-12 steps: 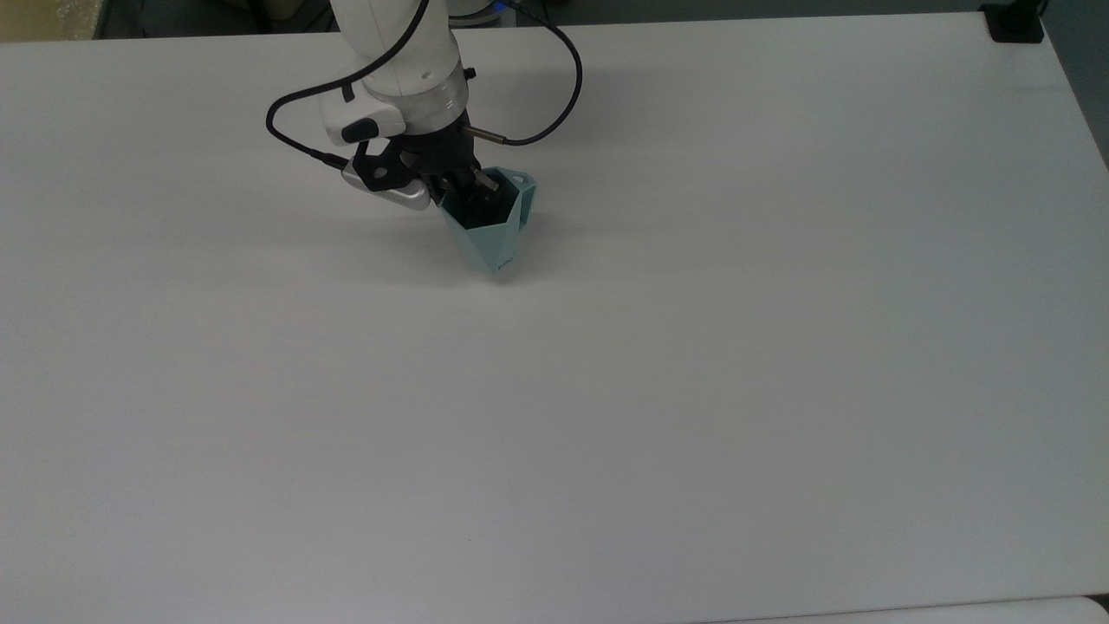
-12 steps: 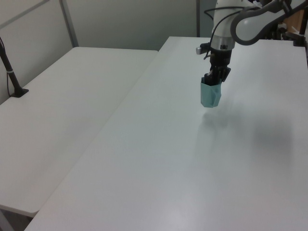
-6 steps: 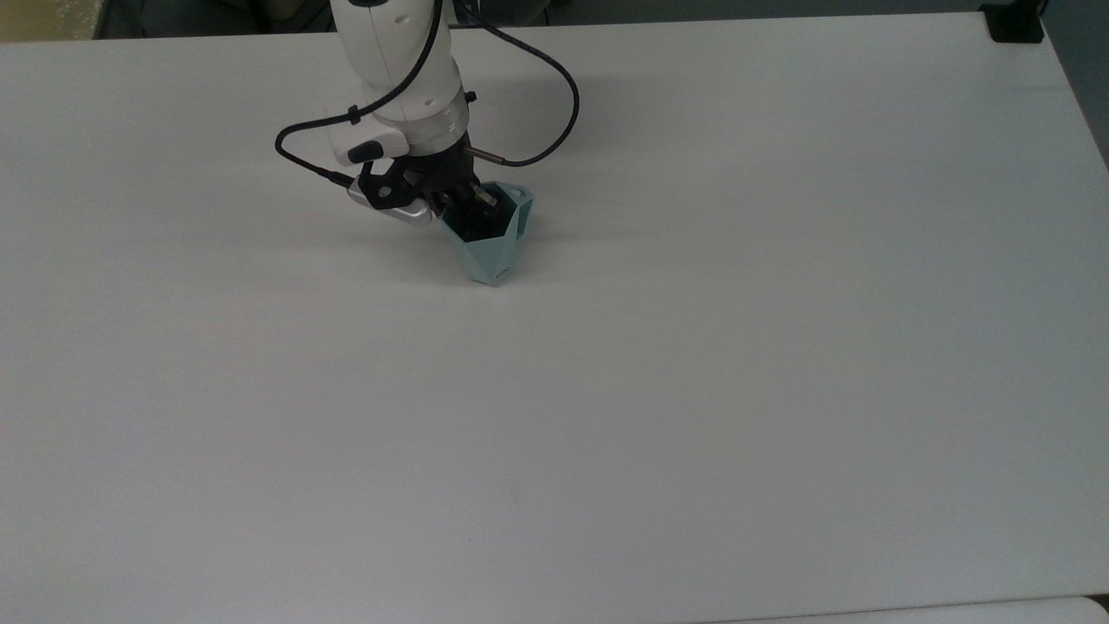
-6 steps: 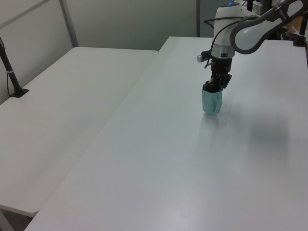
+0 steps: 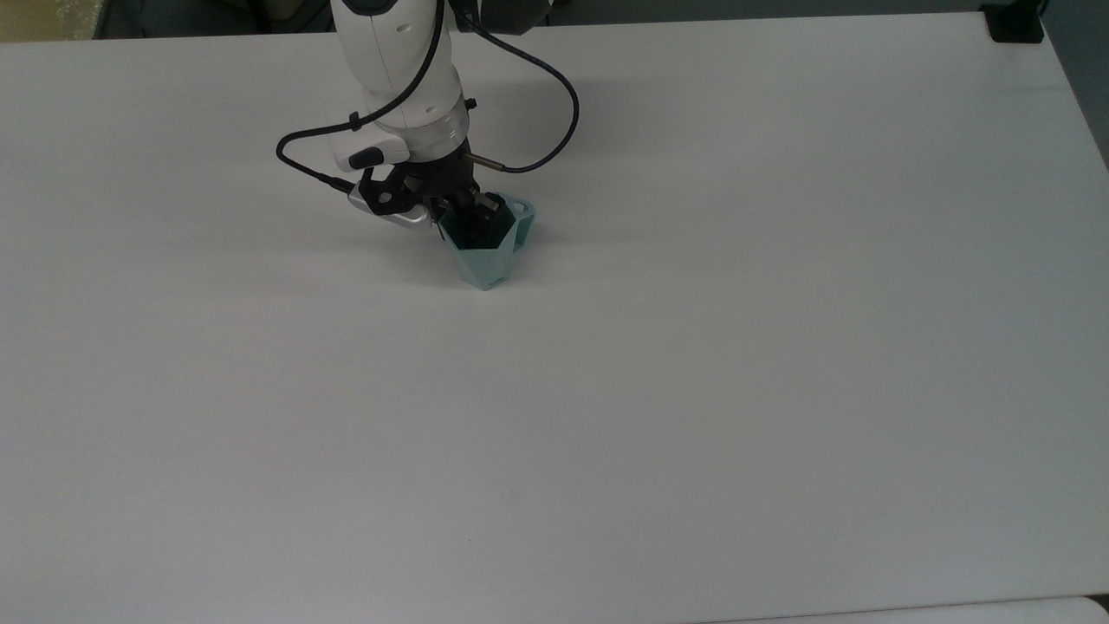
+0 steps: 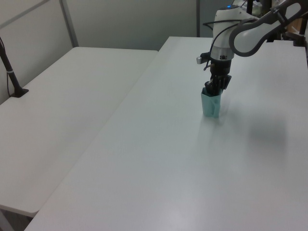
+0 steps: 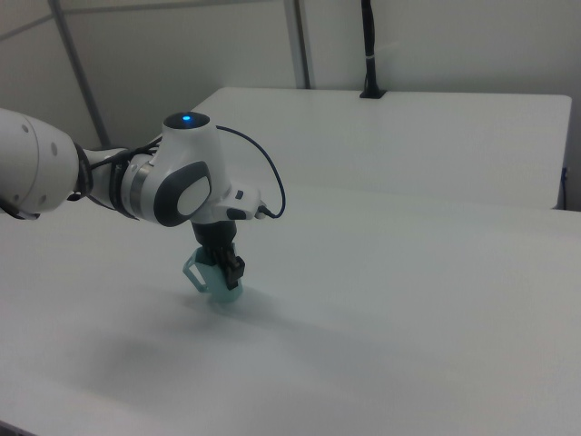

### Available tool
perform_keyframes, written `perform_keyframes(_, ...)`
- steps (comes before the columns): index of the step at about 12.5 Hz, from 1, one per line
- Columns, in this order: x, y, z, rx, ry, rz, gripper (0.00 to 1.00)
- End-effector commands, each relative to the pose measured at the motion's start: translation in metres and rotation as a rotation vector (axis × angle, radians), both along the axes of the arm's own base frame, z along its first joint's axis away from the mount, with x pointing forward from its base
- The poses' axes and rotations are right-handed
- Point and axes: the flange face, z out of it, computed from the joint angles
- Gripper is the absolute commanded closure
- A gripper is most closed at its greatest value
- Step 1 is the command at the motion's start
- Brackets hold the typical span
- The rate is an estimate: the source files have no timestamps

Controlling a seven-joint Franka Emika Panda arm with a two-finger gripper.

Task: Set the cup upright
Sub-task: 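Lower the upright cup onto the table, then open the gripper and raise it away from the cup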

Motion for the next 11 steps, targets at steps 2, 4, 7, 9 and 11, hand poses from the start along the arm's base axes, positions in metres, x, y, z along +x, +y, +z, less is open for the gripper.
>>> perform_keyframes(2, 0.0, -0.001, 0.038, 0.013, -0.005, 0.038, 0.0)
perform_keyframes(4, 0.002, -0.001, 0.068, 0.021, -0.006, 0.046, 0.0)
perform_keyframes(7, 0.0, 0.001, 0.123, 0.03, -0.035, 0.143, 0.0)
perform_keyframes(9, 0.0, -0.007, 0.171, 0.039, -0.094, 0.145, 0.0)
perform_keyframes(11, -0.004, -0.049, 0.21, -0.013, -0.167, 0.203, 0.0)
